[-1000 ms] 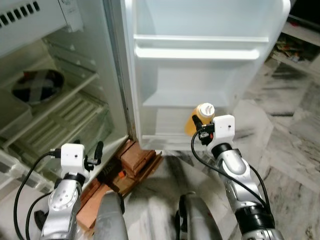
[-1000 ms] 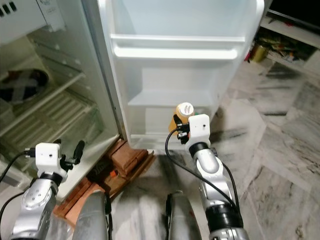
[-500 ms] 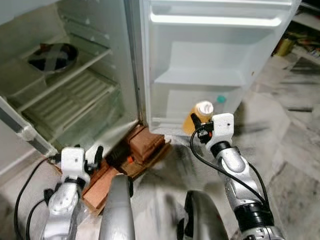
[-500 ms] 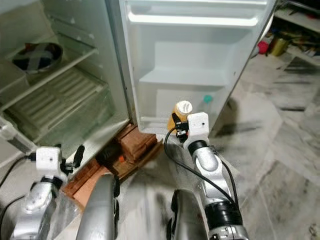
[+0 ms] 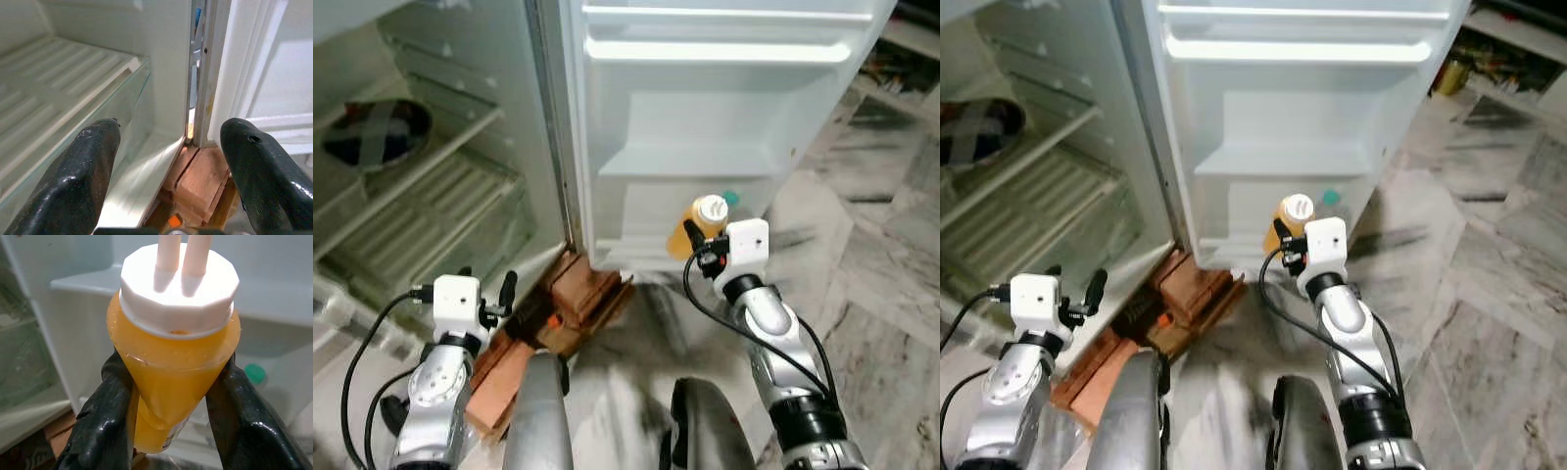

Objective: Restocking fridge

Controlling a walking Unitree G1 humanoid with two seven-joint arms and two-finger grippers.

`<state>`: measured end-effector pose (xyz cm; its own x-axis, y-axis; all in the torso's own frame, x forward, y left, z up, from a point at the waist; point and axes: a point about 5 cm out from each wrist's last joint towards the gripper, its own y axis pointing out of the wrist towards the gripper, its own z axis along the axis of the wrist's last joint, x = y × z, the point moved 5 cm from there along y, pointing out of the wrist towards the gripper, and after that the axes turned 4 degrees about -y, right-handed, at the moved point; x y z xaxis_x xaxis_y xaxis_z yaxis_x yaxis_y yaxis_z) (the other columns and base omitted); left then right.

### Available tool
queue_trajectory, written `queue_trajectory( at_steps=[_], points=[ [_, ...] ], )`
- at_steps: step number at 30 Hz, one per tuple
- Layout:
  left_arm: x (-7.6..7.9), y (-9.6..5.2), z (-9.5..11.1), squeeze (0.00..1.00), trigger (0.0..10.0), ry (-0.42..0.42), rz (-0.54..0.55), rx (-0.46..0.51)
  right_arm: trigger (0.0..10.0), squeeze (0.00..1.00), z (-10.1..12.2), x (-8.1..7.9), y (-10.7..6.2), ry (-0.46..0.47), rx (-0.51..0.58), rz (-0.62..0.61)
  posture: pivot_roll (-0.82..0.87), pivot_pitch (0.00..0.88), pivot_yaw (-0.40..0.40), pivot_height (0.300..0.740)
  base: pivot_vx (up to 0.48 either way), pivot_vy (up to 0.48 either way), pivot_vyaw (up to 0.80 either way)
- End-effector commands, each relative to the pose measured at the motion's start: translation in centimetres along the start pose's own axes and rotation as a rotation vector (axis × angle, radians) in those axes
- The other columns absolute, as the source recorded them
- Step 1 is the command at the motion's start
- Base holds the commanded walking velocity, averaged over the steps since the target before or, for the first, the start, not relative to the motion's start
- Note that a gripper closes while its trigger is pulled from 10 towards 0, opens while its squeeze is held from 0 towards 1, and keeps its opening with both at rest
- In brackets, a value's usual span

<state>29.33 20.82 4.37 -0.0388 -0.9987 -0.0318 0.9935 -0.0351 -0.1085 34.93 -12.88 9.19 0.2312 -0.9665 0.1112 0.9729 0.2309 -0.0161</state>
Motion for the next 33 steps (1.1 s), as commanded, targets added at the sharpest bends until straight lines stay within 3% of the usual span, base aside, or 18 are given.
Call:
queue_trajectory(
  at_steps=[1,14,20,27,33],
  points=[
    [0.1,0.0,0.1,0.0,10.0,0.01,-0.006,0.005,10.0,0.0,0.6,0.1,0.1,-0.007,0.023,0.001,0.07,0.147,-0.018,0.623,0.48,0.0,0.0],
    [0.2,0.1,0.0,0.0,10.0,0.013,-0.003,-0.001,10.0,0.0,0.3,0.0,0.4,-0.015,0.008,0.009,0.08,0.143,-0.018,0.623,0.452,0.0,0.0],
    [0.1,0.2,0.0,0.0,10.0,0.006,0.006,0.003,10.0,0.0,0.2,-0.1,0.4,-0.014,0.001,0.017,0.08,0.143,-0.022,0.623,0.047,0.0,0.0],
    [-1.3,-0.4,-0.5,0.0,10.0,0.032,0.045,-0.028,10.0,0.0,-0.3,-1.9,0.4,0.053,-0.032,0.139,0.08,0.145,-0.022,0.623,0.0,0.0,0.0],
    [-3.2,-1.0,-0.9,0.0,10.0,0.087,0.05,-0.057,10.0,0.0,-0.5,-2.8,-0.3,0.048,-0.077,0.206,0.09,0.149,-0.024,0.623,0.0,0.0,0.0]
  ],
)
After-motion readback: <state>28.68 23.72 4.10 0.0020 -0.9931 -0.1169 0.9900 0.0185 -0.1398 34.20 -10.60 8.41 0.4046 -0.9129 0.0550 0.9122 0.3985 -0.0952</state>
